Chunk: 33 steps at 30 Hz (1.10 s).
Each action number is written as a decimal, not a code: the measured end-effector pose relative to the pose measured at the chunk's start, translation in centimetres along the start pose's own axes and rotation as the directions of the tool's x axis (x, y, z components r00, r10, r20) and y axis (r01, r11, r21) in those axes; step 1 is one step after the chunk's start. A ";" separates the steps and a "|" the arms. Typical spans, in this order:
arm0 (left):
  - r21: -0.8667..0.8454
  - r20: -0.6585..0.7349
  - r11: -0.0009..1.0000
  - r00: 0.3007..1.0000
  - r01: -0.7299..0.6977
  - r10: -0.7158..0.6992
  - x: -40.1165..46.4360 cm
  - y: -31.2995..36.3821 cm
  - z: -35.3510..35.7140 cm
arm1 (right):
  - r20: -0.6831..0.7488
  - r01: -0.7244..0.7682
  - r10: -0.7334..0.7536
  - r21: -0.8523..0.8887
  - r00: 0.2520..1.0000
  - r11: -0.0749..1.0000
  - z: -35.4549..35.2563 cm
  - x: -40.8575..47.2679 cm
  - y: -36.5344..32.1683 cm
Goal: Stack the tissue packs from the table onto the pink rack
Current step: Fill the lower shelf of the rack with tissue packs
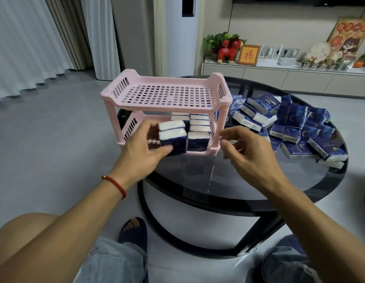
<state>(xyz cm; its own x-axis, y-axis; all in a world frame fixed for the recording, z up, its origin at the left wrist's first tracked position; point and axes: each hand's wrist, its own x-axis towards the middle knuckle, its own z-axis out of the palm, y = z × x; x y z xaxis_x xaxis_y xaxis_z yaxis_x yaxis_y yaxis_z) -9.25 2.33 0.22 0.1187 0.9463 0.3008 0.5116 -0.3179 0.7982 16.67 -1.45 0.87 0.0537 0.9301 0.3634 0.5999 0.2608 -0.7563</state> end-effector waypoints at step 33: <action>0.329 0.084 0.943 0.993 0.056 -0.088 6.3 -2.1 4.3 | -0.103 -0.258 0.274 0.148 0.956 0.955 6.2 3.0 2.4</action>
<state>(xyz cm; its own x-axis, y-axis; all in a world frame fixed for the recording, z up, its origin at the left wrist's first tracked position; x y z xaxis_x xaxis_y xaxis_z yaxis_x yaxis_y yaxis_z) -5.90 9.24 -1.81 0.1443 0.9723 0.1841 0.7688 -0.2273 0.5978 13.37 3.54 -3.26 0.2977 0.9343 0.1959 0.4405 0.0476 -0.8965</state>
